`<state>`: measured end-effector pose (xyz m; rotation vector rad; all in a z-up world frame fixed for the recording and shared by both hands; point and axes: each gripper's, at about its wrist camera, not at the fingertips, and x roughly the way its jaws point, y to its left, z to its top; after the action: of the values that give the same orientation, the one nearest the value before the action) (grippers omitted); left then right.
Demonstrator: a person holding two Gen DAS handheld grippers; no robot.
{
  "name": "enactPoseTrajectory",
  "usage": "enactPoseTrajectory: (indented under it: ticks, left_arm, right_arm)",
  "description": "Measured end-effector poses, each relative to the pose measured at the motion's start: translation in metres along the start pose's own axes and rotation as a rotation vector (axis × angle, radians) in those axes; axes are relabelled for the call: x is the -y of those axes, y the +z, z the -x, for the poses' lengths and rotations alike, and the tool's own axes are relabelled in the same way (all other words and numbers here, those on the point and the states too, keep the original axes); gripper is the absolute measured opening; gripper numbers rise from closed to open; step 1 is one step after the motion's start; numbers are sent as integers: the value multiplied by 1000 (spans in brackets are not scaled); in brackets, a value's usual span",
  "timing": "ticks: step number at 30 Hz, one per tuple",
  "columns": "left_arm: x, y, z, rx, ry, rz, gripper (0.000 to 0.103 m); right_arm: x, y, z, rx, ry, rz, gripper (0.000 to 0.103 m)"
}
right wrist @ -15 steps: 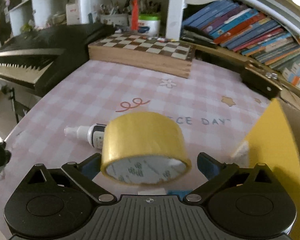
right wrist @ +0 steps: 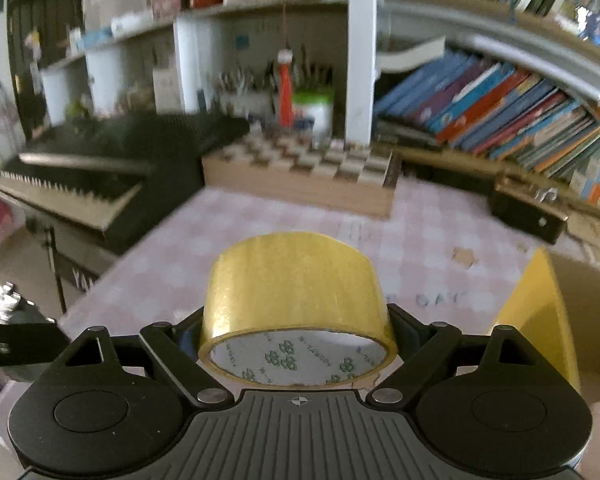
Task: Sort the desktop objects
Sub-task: 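Lift the truck with left tool while right tool grasps the yellow tape roll, then carry the truck with left tool while right tool carries tape roll to yellow box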
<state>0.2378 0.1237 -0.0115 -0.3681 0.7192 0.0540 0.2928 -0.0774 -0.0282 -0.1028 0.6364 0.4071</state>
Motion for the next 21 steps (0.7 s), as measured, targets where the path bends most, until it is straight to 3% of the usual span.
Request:
enactPoseTrajectory:
  ticks: [11,21]
  left_arm:
    - [24,0,35,52,-117,-24,67]
    - [36,-20,57,20,-212,-63,67]
  right_arm:
    - [12,0,70,73,14,-65,90]
    - [4,-29,112,47,-11,-99,90]
